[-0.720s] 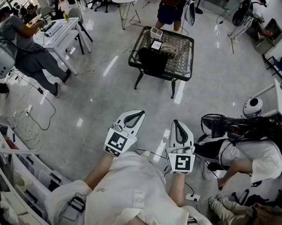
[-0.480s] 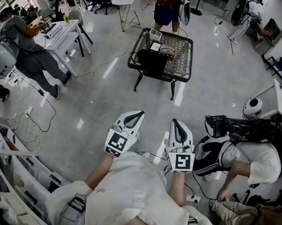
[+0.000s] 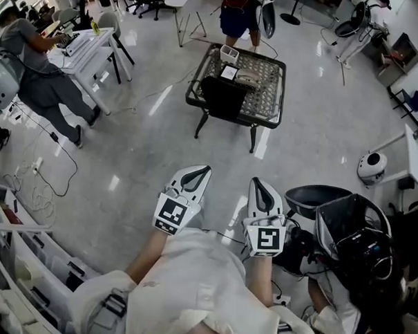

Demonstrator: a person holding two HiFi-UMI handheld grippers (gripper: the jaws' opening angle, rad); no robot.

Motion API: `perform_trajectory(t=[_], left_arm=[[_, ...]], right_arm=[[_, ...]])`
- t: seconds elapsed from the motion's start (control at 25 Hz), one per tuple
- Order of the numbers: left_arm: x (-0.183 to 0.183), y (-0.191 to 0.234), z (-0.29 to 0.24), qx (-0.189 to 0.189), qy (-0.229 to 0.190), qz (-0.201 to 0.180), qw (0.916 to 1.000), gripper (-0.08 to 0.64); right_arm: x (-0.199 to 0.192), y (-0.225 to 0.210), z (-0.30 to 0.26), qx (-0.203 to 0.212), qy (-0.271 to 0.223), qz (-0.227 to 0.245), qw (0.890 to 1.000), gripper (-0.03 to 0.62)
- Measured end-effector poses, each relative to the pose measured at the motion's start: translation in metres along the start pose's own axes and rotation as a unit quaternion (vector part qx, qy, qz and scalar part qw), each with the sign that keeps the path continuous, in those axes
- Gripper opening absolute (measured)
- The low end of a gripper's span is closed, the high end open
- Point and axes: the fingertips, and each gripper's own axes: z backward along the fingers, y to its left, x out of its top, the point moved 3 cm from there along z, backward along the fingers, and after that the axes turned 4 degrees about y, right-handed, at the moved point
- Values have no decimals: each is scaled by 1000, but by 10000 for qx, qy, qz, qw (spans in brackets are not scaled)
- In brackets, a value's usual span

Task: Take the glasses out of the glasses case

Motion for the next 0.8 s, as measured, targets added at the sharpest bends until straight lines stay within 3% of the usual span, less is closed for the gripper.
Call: perform_trajectory(t=[0.8], left_arm=[[15, 142, -116, -204, 77, -49, 9998, 12]], right_arm=[[1, -46, -174, -246, 344, -76, 9991, 6]])
